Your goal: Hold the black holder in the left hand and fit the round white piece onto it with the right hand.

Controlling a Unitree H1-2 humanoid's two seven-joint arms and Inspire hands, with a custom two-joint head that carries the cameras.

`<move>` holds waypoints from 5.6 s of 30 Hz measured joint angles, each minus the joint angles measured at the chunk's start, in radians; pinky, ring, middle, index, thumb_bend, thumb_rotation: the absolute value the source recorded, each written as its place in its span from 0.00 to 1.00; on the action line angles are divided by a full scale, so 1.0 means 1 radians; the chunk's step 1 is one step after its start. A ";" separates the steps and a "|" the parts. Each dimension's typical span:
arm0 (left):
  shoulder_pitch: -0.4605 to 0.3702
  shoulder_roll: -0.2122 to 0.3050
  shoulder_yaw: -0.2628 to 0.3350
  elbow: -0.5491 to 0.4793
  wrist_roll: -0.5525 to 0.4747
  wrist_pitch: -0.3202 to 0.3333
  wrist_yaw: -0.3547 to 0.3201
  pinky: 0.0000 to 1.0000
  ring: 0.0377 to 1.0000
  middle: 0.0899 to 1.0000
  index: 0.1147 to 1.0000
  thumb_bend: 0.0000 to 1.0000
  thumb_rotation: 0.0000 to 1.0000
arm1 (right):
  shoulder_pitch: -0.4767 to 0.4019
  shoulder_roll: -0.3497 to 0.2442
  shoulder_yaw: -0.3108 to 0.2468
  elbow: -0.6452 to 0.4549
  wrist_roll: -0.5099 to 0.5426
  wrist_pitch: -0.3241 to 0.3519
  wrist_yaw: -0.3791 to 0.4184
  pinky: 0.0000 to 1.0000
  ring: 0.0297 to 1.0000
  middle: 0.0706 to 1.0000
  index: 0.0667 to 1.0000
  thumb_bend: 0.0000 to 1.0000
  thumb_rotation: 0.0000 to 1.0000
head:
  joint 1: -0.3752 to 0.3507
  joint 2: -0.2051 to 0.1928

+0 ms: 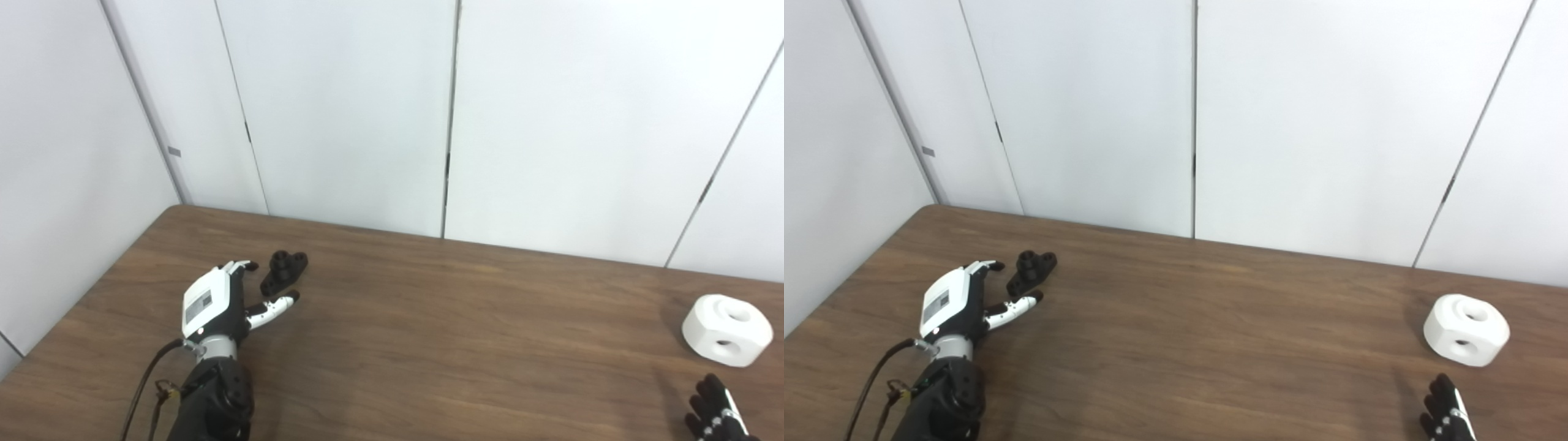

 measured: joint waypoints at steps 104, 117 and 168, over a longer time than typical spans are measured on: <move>-0.190 0.044 -0.129 0.286 0.067 -0.012 0.085 1.00 0.95 0.84 0.42 0.52 0.07 | 0.004 0.001 0.002 -0.026 -0.016 0.016 -0.004 1.00 1.00 1.00 1.00 0.71 1.00 | -0.023 0.029; -0.190 0.051 -0.133 0.286 -0.006 -0.018 0.109 0.96 0.91 0.77 0.42 0.52 0.05 | 0.005 0.000 0.003 -0.026 -0.005 0.016 -0.002 1.00 1.00 1.00 1.00 0.70 1.00 | -0.026 0.034; 0.243 0.052 -0.284 -0.504 -0.122 -0.102 -0.321 0.81 0.90 0.81 0.42 0.51 0.07 | 0.006 0.002 0.020 -0.133 -0.080 0.051 -0.006 1.00 1.00 0.99 0.98 0.67 1.00 | -0.201 0.161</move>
